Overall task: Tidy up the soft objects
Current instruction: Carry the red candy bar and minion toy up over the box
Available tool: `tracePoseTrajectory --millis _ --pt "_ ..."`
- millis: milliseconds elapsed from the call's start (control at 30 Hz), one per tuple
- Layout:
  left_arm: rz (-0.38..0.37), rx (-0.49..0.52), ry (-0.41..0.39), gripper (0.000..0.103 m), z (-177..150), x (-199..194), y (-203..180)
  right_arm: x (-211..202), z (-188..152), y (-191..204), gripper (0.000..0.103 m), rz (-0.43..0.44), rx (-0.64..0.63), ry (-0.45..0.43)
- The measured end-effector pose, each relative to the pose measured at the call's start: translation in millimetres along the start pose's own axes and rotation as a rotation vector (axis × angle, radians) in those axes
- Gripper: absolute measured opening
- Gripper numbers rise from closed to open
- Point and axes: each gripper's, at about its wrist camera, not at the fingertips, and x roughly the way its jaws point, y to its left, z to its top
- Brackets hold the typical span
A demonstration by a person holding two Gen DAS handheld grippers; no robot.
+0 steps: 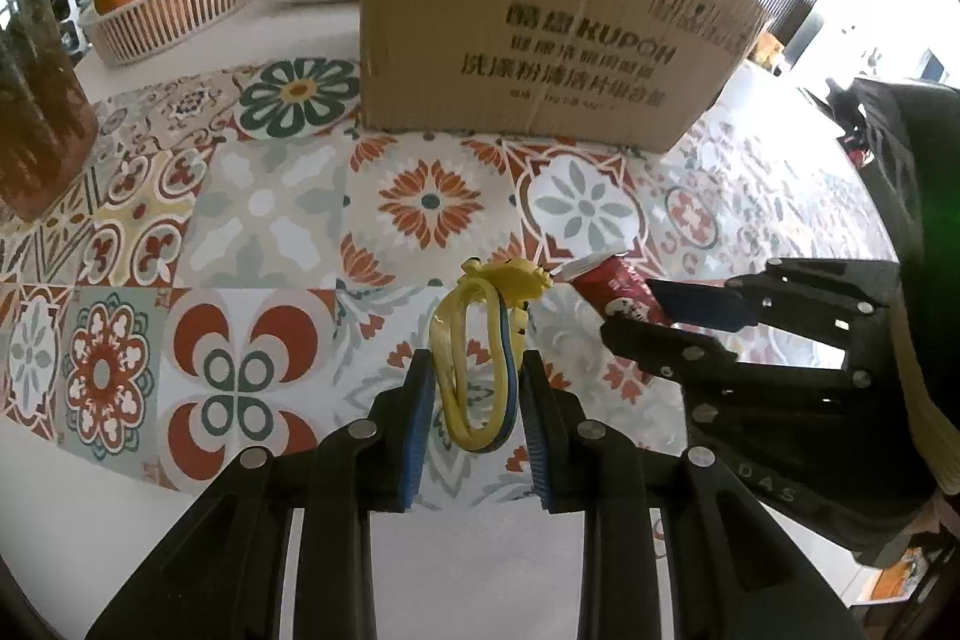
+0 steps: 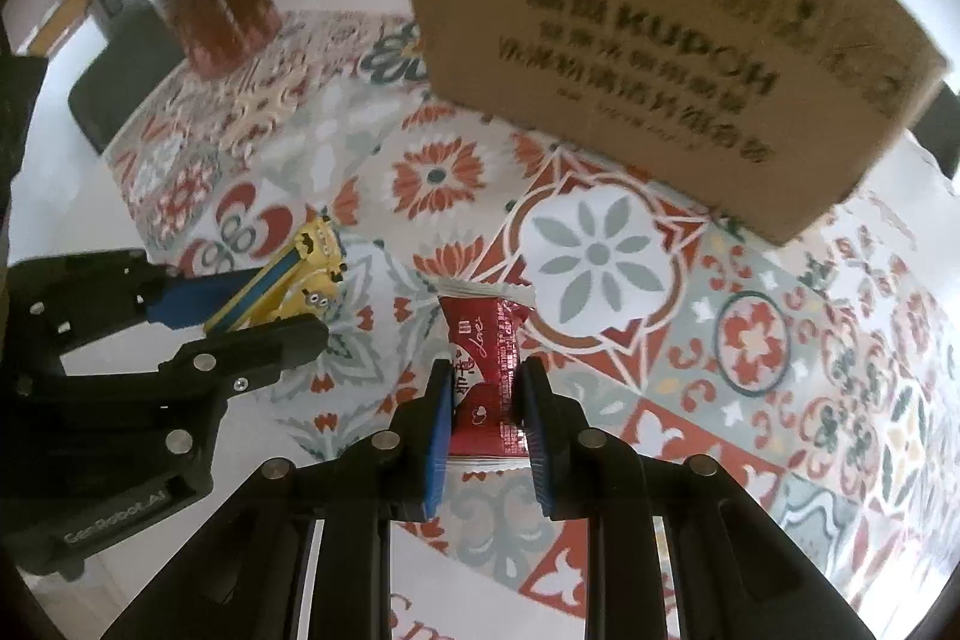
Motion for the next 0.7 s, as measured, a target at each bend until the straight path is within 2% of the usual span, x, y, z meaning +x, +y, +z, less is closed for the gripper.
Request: tracePoseTrajectory --millis 367,700 --pt "-0.022 0.012 -0.113 0.028 22 -43 -14 -65 6 -13 0.024 -0.029 0.133 -0.168" --pt "-0.035 0.028 -0.212 0.028 49 -82 -25 -113 18 -17 0.024 -0.054 0.193 -0.303"
